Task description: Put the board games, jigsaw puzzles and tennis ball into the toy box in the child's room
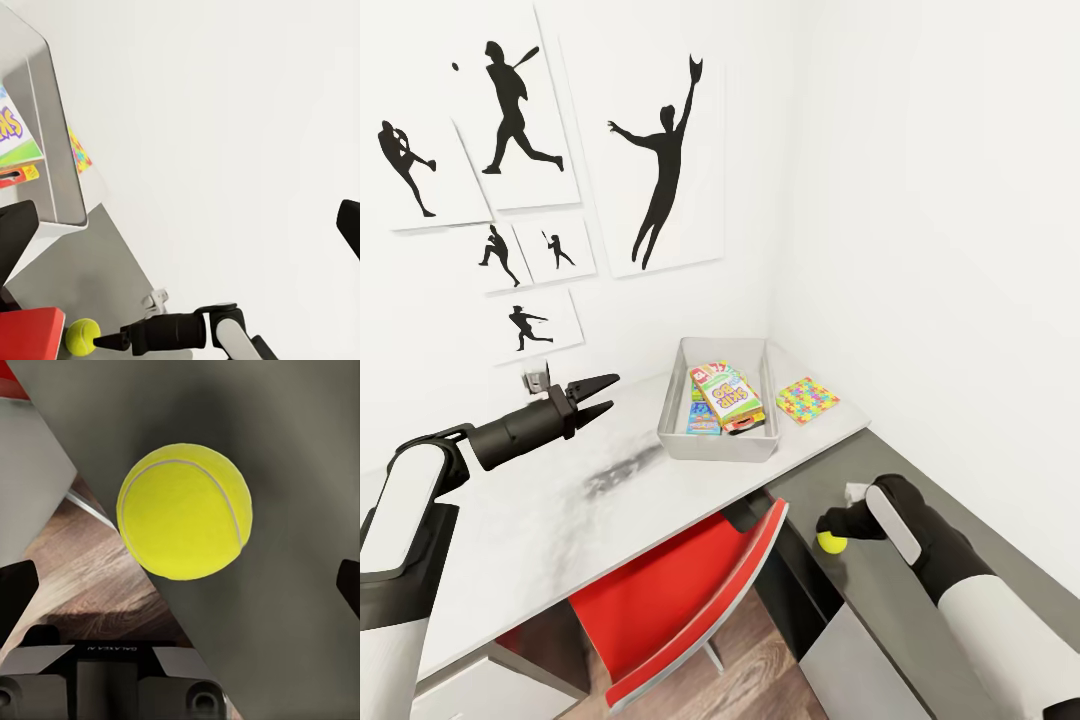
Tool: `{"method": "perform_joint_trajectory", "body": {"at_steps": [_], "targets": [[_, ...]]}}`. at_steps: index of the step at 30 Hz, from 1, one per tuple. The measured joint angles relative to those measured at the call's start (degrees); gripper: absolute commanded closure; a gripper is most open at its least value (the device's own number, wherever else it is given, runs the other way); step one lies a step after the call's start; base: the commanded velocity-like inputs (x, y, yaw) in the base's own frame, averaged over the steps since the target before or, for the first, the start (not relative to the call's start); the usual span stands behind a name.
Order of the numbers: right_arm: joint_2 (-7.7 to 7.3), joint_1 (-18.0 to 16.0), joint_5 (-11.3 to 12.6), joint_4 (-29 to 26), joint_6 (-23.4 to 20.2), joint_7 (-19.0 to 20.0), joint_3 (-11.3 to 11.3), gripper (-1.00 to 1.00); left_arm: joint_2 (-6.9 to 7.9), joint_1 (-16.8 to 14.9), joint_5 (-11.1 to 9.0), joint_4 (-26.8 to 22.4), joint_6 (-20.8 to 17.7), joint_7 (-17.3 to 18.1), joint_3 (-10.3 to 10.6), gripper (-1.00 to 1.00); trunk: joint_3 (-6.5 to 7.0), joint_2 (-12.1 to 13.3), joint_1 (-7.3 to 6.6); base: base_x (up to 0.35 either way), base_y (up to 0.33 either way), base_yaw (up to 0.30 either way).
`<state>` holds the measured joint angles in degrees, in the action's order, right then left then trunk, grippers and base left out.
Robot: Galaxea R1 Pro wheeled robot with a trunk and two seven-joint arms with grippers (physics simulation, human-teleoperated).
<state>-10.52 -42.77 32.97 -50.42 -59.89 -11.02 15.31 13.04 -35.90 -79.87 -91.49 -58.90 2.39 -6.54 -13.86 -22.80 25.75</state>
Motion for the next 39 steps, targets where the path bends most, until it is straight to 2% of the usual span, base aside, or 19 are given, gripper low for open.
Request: {"method": "perform_joint_trajectory", "body": {"at_steps": [14,18,39], "targets": [[0.71,-0.1,-0.02,2.07,0.0,0.03,0.19,-1.0,-0.02,0.01,0.0,0.0,0.0,0.0,0.0,-1.0,0.0,0.0,0.0,0.0,0.0,0.0],[0.97,-0.9,-0.07,3.39,1.43,0.08,0.15,-1.0,0.0,0.01,0.0,0.0,0.0,0.0,0.0,-1.0,0.0,0.0,0.0,0.0,0.0,0.0],[0.67,-4.33,-0.12,4.21,2.25,-0.03,0.07,-1.0,0.02,0.01,0.0,0.0,0.0,0.0,0.0,-1.0,0.0,0.0,0.0,0.0,0.0,0.0]]}}
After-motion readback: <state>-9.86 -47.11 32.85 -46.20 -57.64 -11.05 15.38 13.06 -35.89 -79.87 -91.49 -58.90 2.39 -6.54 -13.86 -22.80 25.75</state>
